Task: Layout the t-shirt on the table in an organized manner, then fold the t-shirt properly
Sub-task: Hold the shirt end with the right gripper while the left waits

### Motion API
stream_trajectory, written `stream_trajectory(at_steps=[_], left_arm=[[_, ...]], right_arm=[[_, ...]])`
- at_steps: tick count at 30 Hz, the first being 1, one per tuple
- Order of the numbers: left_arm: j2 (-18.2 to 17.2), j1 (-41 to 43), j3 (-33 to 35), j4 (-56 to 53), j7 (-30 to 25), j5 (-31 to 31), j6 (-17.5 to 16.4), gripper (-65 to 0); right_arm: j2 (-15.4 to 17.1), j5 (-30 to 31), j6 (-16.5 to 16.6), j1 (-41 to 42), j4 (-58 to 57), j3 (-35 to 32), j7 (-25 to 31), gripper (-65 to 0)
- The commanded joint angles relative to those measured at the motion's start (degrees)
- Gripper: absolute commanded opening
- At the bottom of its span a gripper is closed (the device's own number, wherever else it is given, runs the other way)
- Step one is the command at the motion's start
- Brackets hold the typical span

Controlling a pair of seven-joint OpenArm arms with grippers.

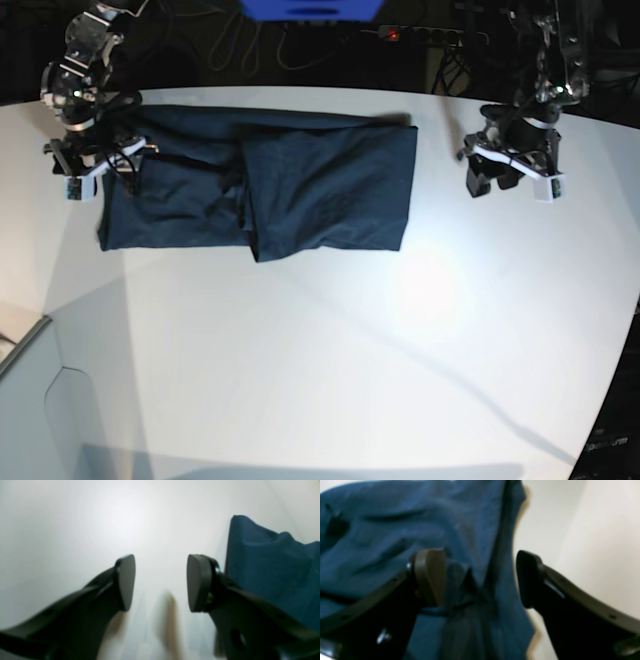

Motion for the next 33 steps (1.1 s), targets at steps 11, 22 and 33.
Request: stream_trajectory(at_steps=[11,22,33], left_arm=[[-0.5,-0.4,-0.2,1.1,-1.1,-0.5,-0.5,-32.9],[-0.5,-1.2,-0.2,0.9,-1.1,-0.5,-0.5,-32.9],[-0.5,-1.3,-0.2,0.7,-1.1,-0.5,-0.5,-32.9]], right_arm=[[0.6,0.6,0.0,1.0,-3.5,0.1,1.3,-20.3],[0.4,0.6,0.1,1.9,-7.5,-0.4,1.3,-23.2],[0.2,4.0,0.3,2.4,4.9,3.3,1.7,-24.6]])
